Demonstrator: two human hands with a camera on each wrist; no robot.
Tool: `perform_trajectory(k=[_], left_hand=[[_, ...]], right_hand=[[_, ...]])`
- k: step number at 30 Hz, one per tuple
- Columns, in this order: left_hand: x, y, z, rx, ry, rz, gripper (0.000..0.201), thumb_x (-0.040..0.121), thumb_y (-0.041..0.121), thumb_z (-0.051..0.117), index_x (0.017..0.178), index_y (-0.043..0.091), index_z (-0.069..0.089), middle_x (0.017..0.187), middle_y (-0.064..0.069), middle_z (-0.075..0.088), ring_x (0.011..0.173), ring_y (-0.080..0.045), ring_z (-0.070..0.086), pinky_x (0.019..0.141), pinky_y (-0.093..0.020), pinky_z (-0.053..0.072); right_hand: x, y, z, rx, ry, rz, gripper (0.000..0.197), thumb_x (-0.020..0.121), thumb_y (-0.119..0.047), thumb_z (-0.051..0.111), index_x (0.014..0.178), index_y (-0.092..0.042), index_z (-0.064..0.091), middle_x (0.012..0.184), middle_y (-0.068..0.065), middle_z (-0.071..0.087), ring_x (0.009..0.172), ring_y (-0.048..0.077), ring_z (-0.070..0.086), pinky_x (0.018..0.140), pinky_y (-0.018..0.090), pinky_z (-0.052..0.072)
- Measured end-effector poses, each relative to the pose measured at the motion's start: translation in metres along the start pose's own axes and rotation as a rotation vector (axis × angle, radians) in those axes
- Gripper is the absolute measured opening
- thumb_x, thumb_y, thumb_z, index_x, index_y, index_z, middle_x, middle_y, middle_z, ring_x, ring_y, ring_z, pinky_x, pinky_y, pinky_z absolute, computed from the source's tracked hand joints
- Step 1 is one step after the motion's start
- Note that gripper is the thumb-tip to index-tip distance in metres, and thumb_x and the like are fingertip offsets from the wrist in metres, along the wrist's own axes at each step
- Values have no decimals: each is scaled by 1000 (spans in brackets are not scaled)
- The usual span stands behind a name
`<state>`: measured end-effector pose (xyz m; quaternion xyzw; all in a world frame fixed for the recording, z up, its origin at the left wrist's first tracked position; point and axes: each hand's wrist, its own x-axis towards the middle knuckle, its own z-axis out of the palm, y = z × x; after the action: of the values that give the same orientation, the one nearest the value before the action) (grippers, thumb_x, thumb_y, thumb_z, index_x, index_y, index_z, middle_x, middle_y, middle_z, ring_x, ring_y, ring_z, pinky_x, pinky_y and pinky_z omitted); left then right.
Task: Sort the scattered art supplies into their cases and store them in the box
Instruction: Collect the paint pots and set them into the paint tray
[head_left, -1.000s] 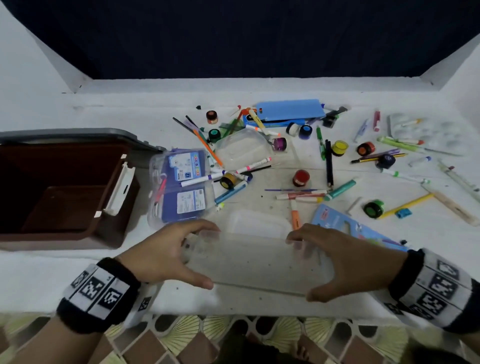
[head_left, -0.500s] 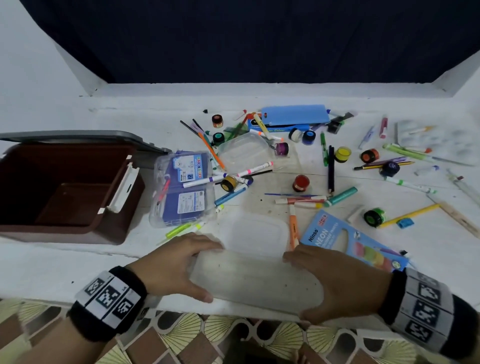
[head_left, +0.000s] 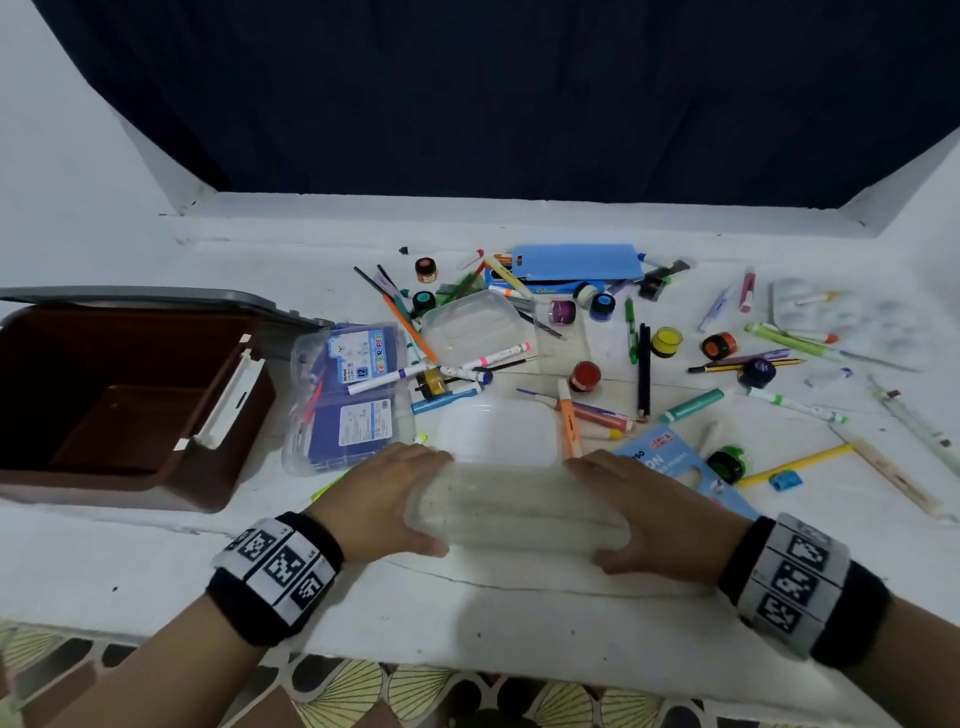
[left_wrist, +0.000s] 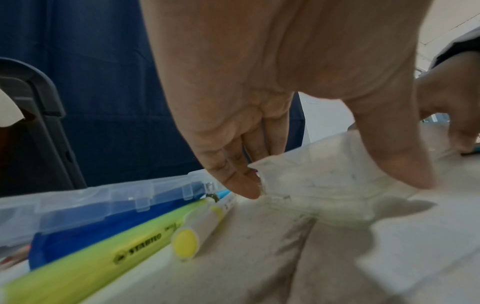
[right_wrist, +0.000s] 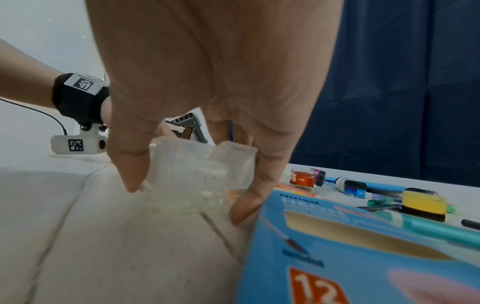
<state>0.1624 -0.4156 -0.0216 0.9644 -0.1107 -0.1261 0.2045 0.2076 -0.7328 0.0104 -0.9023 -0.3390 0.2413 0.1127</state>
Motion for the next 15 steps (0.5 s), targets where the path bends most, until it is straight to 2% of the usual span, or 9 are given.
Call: perform_trajectory(k=[3, 5, 8, 13, 15], left_hand=[[7, 0, 0, -16, 20, -37, 98, 63, 55, 86, 147, 31, 41, 147, 13, 43, 136, -10, 37, 112, -23, 28], [13, 3, -3, -14, 27, -37, 96, 63, 53, 87, 145, 30, 44, 143, 11, 47, 132, -12, 41, 110, -27, 33], [20, 6, -7, -9, 42, -48, 95, 64, 52, 87, 145, 30, 42, 141, 11, 46, 130, -11, 40, 108, -26, 33], [23, 1, -8, -8, 71, -57, 103, 65, 55, 85, 151, 27, 37, 148, 13, 37, 136, -9, 37, 115, -26, 31], [21, 0, -7, 7, 78, -33, 101, 68, 52, 84, 152, 27, 35, 152, 13, 33, 138, -8, 35, 115, -22, 28]], right_hand=[[9, 5, -4, 3, -7, 21, 97, 88, -44, 68, 158, -19, 5, 158, -2, 18, 142, 14, 22, 115, 21, 17], [15, 10, -7, 20, 1, 35, 99, 86, -44, 70, 158, -20, 7, 158, -2, 19, 142, 13, 21, 115, 22, 16], [23, 18, -10, 54, 13, 66, 101, 84, -43, 73, 158, -23, 8, 160, -4, 16, 145, 12, 18, 119, 26, 14], [28, 19, -9, 43, 81, 80, 101, 81, -43, 75, 158, -23, 11, 157, -4, 21, 143, 14, 22, 119, 29, 21], [24, 19, -7, 24, 135, 79, 101, 79, -46, 76, 157, -25, 14, 152, -6, 26, 139, 15, 27, 117, 33, 26]])
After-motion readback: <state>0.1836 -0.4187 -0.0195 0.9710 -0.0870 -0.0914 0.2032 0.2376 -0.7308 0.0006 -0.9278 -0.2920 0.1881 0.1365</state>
